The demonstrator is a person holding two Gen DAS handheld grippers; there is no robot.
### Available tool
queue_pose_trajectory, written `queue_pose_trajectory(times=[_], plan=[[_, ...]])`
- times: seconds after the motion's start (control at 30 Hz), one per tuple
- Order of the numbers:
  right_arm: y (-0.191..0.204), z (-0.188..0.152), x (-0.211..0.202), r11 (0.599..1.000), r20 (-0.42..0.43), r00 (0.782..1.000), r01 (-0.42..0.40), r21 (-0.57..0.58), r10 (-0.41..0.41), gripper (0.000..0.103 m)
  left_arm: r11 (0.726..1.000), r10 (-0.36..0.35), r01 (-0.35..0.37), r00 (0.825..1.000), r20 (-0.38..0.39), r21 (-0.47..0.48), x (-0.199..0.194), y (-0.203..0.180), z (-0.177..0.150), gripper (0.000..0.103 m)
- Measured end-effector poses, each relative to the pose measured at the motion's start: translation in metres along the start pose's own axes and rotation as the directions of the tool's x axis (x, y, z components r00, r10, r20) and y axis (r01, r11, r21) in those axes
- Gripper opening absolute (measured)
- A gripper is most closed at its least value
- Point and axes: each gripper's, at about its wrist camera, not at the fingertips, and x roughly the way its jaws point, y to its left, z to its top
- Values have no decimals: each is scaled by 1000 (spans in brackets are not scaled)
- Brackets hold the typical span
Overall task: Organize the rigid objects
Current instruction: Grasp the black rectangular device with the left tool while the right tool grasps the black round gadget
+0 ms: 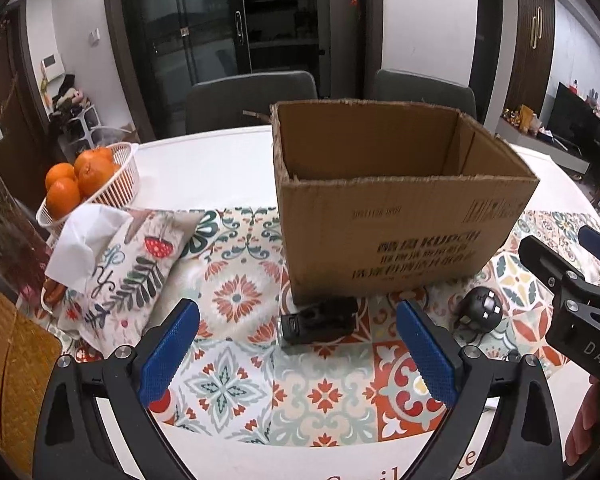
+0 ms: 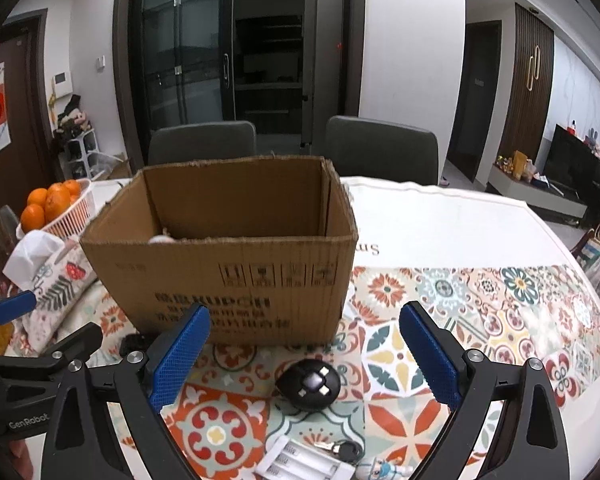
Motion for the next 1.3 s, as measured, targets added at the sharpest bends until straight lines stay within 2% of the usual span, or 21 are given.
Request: queue_pose_trajectory(times=[0.33,0.63,0.93,1.3], plan=[[-1,-25,20,1000,-88,996,2,21,0,96,1000,-15,16,998,-66,15,28,-4,-19,100],[-1,-45,41,1000,-167,986,5,30,0,96,999,-34,33,990,-136,-13,58,-5,-31,100],[-5,-55,64,999,-231,973,5,41,4,96,999,-45,40,987,-154,-32,83,-6,-35,100],[-9,-62,87,996,-292,956,13,83,12,96,996,-27,16,991,-131,-85,107,-3,-27,100]])
